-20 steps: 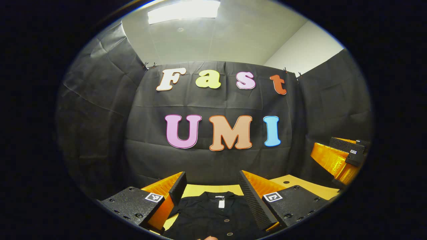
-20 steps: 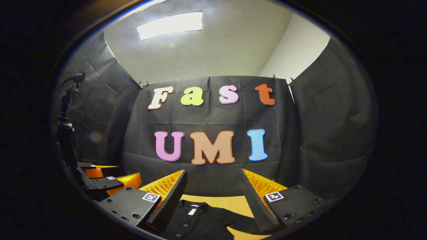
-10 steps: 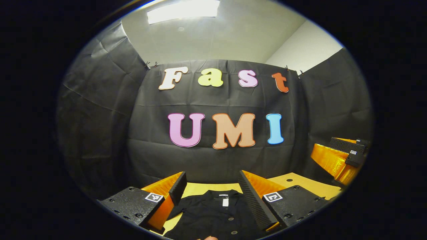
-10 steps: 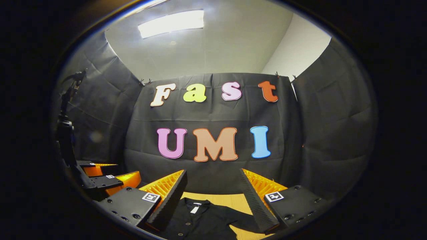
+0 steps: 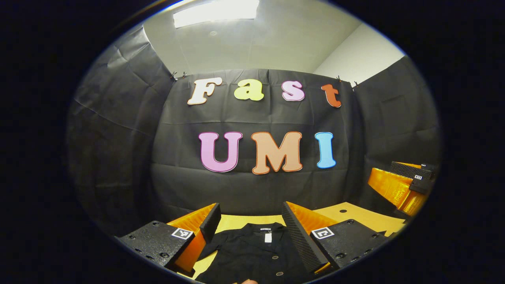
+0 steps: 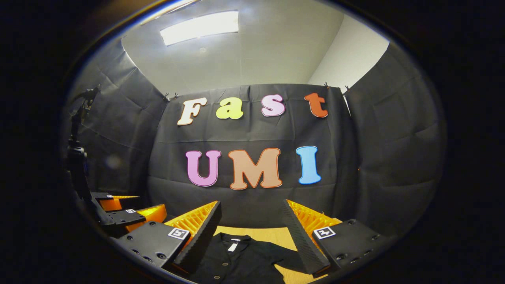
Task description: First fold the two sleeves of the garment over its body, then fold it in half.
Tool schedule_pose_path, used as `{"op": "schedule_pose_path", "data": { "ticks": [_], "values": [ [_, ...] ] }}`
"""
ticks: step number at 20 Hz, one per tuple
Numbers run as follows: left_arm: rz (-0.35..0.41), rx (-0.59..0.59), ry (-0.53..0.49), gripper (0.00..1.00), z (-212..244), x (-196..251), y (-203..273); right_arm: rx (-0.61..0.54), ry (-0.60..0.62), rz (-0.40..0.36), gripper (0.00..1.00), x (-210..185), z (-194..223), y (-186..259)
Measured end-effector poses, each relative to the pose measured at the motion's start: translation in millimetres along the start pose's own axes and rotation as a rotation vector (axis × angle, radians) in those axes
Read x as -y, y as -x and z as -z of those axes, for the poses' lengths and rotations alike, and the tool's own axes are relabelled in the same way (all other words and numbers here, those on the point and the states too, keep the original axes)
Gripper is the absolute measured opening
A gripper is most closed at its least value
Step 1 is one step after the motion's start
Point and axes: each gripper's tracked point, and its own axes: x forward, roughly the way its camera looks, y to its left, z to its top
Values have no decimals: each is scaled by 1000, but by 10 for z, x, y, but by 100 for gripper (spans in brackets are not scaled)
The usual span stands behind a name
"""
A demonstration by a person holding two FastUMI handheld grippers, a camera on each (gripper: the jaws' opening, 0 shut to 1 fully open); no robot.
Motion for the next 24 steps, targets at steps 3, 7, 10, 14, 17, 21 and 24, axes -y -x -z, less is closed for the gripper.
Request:
{"op": "schedule_pose_path", "data": {
  "ticks": [3, 7, 10, 14, 17, 21, 24],
  "values": [
    [4, -2, 2, 92, 20, -4, -4, -5, 10, -5, 98, -12, 22, -18],
    [10, -9, 9, 92, 46, 5, -14, -17, 26, -12, 98, -35, 62, -19],
    [21, -11, 9, 93, 56, 39, -23, -21, 27, -17, 98, -45, 57, -44],
    [26, 1, 3, 92, 14, 74, -48, -25, 27, -16, 98, -8, 64, -57],
    [31, -1, 6, 92, 25, 106, -65, -33, 33, -12, 98, 51, 86, -90],
    [33, -16, 13, 92, 58, 163, -100, -49, 50, 13, 98, 231, 122, -150],
    [25, -17, 13, 92, 27, 185, -123, -67, 61, 49, 98, 478, 146, -221]
  ]
}}
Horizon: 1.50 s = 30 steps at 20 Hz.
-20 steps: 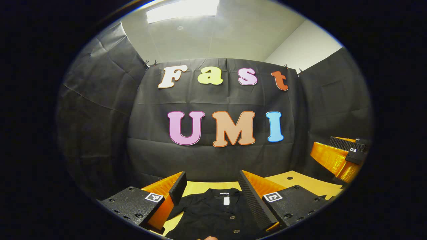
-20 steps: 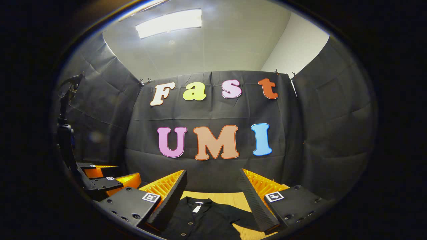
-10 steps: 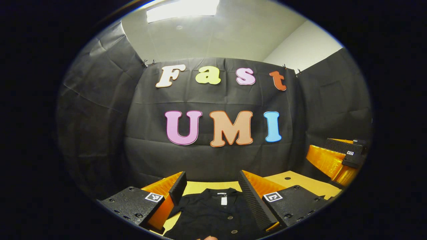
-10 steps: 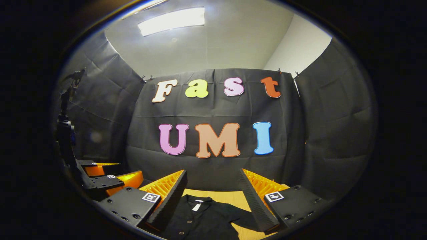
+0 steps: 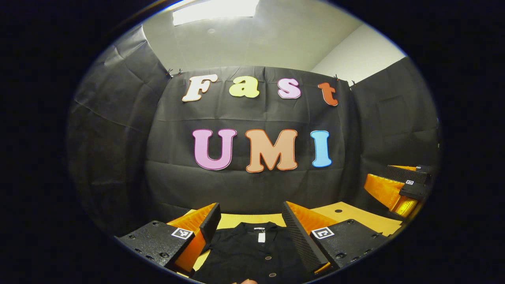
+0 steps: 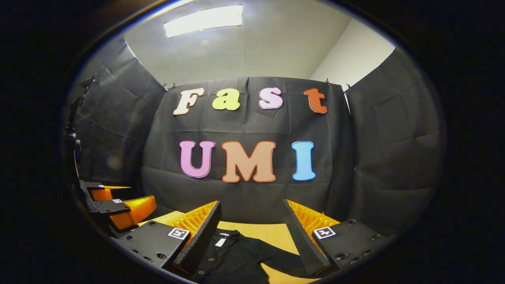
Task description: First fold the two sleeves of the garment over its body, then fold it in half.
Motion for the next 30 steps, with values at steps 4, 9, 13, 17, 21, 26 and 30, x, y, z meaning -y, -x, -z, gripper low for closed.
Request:
{"op": "schedule_pose_path", "data": {
  "ticks": [4, 9, 13, 17, 21, 26, 30],
  "values": [
    [-18, 5, -3, 92, -30, 83, -38, -26, 22, 57, 98, 440, 82, -144],
    [-44, 5, -7, 92, -44, 245, -101, -86, 53, 118, 98, 1051, 350, -317],
    [-63, 7, -22, 92, -68, 403, -172, -177, 59, 163, 98, 1555, 713, -445],
    [-74, -1, -40, 92, -64, 594, -255, -294, 55, 191, 98, 1980, 1200, -503],
    [-85, -9, -63, 92, -55, 776, -328, -407, 73, 223, 100, 2347, 1718, -473],
    [-94, -27, -83, 93, 4, 1026, -402, -565, 84, 202, 98, 2599, 2363, -380],
    [-101, -40, -100, 93, 54, 1207, -452, -724, 80, 183, 99, 2772, 2914, -270]
  ]
}}
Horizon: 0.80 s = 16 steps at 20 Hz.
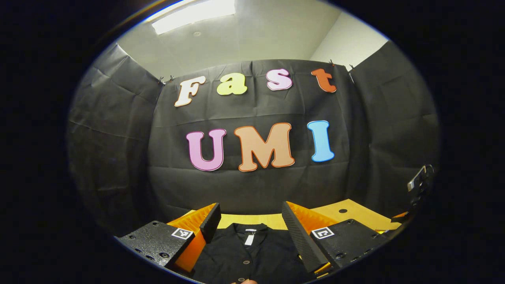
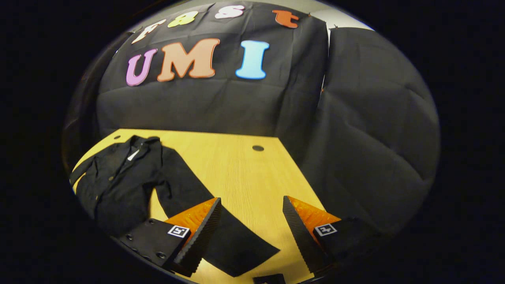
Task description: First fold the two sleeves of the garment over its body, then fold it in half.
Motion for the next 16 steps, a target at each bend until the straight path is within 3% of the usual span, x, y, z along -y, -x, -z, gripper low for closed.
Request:
{"op": "schedule_pose_path", "data": {
  "ticks": [6, 16],
  "values": [
    [-17, -29, -18, 93, 98, 256, -43, -173, 8, -31, 100, 88, 599, -216],
    [-20, -34, -27, 99, 97, 571, -103, -325, -6, -107, 100, 123, 1112, -286]
  ]
}}
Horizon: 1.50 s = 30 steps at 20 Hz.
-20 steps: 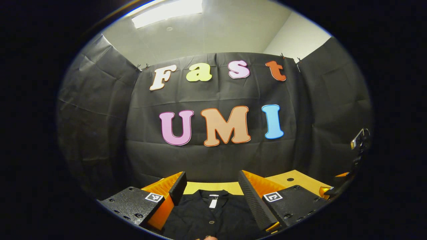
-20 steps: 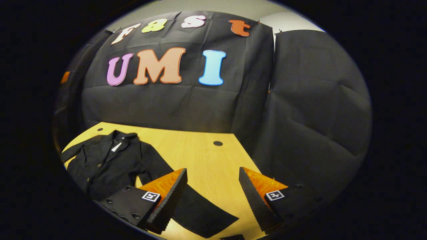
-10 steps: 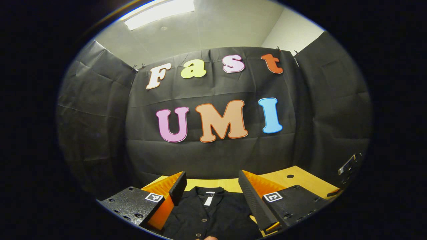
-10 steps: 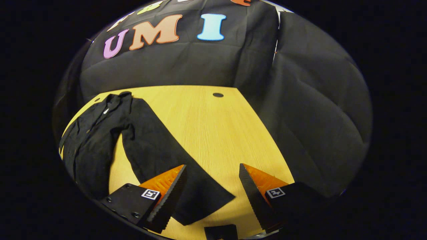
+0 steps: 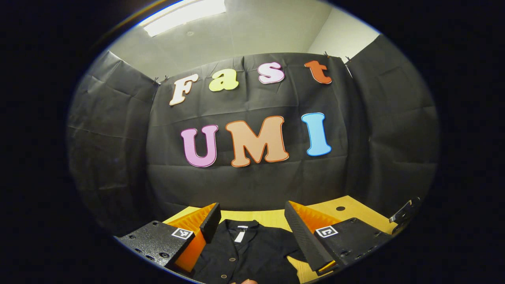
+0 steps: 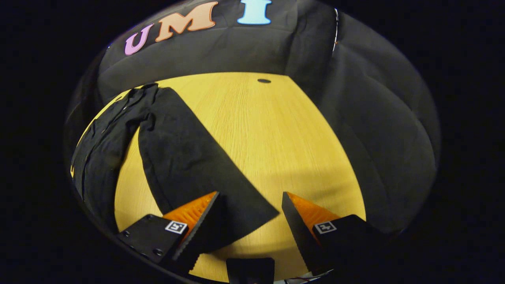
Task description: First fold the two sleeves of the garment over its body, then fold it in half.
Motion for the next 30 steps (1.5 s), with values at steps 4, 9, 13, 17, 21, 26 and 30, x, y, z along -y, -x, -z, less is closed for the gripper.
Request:
{"op": "schedule_pose_path", "data": {
  "ticks": [4, 9, 13, 17, 21, 26, 30],
  "values": [
    [4, -6, 3, 99, 7, 35, -2, -14, -32, -43, 100, -32, 30, -51],
    [-27, 4, 5, 99, 9, -197, 23, -8, 31, -106, 9, -273, 6, -90],
    [-37, -32, 37, 99, 255, -521, -20, 110, -77, -171, 3, -550, -489, 150],
    [-44, -47, 67, 100, 381, -963, -52, 217, -97, -167, 3, -934, -1129, 433],
    [-55, -77, 63, 99, 553, -1394, -126, 315, -75, -177, 3, -1371, -1556, 676],
    [-78, -97, 69, 99, 697, -1881, -191, 381, -59, -226, 3, -2013, -1930, 887],
    [-89, -111, 74, 96, 833, -2254, -258, 443, 1, -248, 3, -2623, -2237, 1044]
  ]
}}
